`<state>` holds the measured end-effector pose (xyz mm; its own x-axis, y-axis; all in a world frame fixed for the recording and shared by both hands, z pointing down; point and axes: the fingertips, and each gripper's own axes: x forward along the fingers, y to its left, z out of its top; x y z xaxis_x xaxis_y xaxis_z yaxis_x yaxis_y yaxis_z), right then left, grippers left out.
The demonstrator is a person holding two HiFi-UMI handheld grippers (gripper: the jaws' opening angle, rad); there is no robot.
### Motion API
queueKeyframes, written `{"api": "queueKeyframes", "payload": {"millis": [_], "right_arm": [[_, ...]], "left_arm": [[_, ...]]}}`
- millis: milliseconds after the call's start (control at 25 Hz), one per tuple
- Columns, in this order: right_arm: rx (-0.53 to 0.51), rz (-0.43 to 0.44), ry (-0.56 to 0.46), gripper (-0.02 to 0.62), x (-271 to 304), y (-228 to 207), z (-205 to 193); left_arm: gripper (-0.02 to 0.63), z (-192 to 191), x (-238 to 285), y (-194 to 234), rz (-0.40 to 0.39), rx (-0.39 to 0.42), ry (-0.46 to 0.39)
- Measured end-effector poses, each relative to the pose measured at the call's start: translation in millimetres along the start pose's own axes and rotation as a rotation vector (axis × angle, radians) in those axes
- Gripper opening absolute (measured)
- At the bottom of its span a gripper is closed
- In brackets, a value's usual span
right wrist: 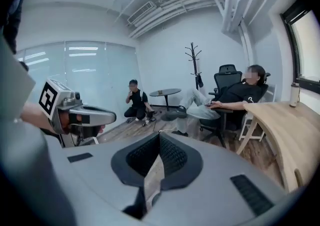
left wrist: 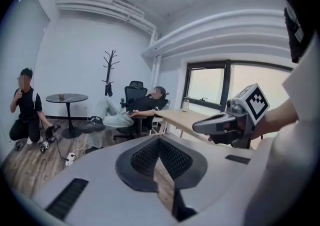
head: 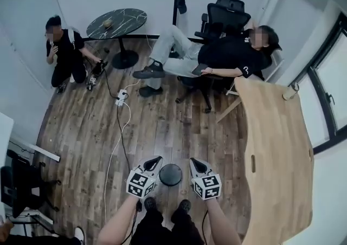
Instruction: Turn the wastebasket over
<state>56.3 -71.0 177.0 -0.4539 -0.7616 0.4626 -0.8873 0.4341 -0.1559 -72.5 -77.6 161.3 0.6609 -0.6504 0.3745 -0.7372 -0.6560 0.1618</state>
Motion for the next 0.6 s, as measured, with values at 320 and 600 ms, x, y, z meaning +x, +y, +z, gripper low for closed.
{"api": "queueKeyframes", "payload": {"millis": [320,600], "right_arm": [[-0.001,0.07,-0.121,0.032,-34.8,22.9,108.5],[-0.008,0.077,-0.156,0.031,-45.9,35.5,123.9]], "left_arm": [[0.017,99.3,-21.4,-12.8,-0.048,-0.029,-0.131],[0.017,121.9,-26.7,-25.1,-0.089,-0.026,-0.161]]}}
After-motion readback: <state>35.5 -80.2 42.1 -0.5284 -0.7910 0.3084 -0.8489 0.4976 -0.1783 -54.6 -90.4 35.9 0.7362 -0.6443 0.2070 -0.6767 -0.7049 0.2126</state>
